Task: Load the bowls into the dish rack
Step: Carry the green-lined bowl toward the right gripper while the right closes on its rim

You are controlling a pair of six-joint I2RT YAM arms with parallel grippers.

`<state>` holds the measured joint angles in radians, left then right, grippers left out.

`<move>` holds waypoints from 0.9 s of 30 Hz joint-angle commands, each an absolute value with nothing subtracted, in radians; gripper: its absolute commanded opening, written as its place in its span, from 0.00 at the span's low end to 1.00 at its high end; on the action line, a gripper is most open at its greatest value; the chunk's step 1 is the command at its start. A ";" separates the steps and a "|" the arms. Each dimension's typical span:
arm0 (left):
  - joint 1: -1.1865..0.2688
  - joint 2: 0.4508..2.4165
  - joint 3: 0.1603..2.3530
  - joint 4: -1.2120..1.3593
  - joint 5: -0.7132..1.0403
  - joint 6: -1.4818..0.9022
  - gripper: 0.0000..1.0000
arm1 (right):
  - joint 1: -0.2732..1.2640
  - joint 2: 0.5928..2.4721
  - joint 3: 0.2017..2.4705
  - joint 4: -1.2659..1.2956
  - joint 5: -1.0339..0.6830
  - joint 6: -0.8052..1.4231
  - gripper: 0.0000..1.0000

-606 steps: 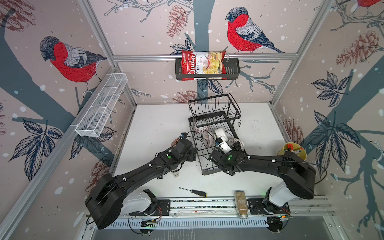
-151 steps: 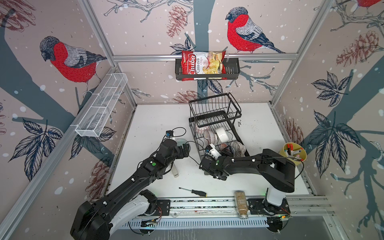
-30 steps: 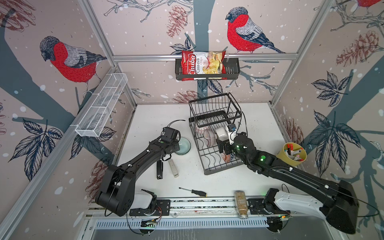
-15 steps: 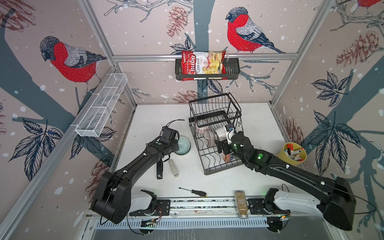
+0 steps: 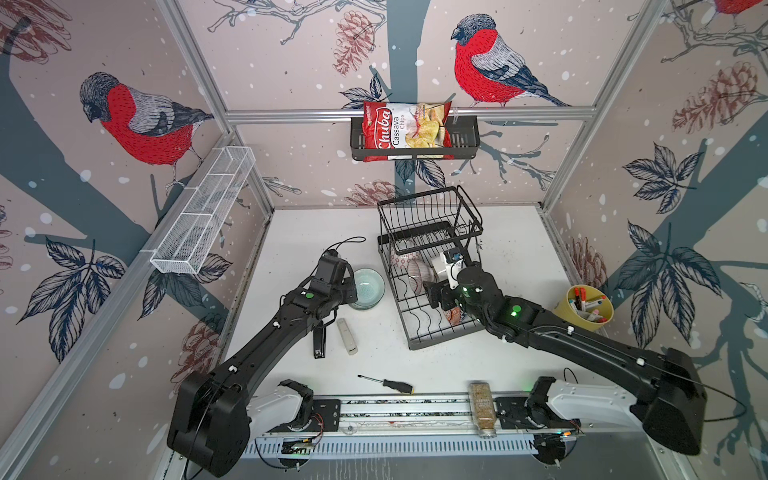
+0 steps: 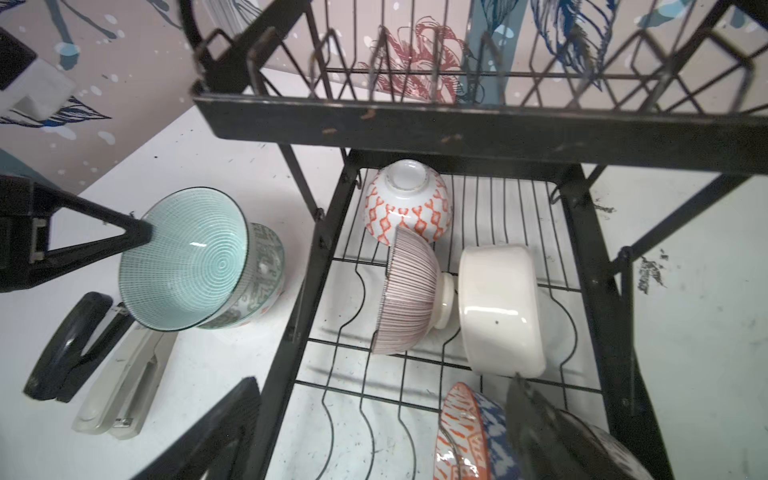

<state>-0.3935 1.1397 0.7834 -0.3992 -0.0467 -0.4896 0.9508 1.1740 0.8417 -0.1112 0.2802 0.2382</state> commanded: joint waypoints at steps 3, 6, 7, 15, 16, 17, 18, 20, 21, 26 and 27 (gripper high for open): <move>-0.405 1.100 0.785 -0.352 0.025 -0.485 0.00 | 1.000 1.208 0.881 -0.081 0.248 0.252 0.87; -0.441 1.073 0.793 -0.363 0.008 -0.495 0.00 | 1.026 1.242 0.910 -0.086 0.249 0.258 0.82; -0.458 1.066 0.795 -0.365 -0.002 -0.499 0.00 | 1.032 1.249 0.920 -0.088 0.249 0.263 0.81; -0.572 1.060 0.817 -0.373 -0.059 -0.531 0.00 | 1.053 1.384 1.038 -0.156 0.253 0.313 0.56; -0.578 1.060 0.817 -0.374 -0.062 -0.534 0.00 | 1.054 1.392 1.049 -0.165 0.253 0.318 0.55; -0.581 1.061 0.816 -0.373 -0.064 -0.534 0.00 | 1.054 1.400 1.057 -0.172 0.254 0.320 0.54; -0.584 1.063 0.817 -0.373 -0.064 -0.534 0.00 | 1.054 1.407 1.066 -0.184 0.255 0.323 0.52; -0.589 1.061 0.817 -0.371 -0.070 -0.534 0.00 | 1.055 1.422 1.083 -0.203 0.261 0.331 0.49; -0.591 1.060 0.816 -0.371 -0.071 -0.534 0.00 | 1.055 1.431 1.090 -0.215 0.265 0.336 0.47; -0.597 1.053 0.815 -0.367 -0.081 -0.531 0.00 | 1.060 1.474 1.125 -0.265 0.281 0.352 0.44; -0.598 1.053 0.813 -0.367 -0.083 -0.531 0.00 | 1.060 1.482 1.131 -0.272 0.281 0.354 0.44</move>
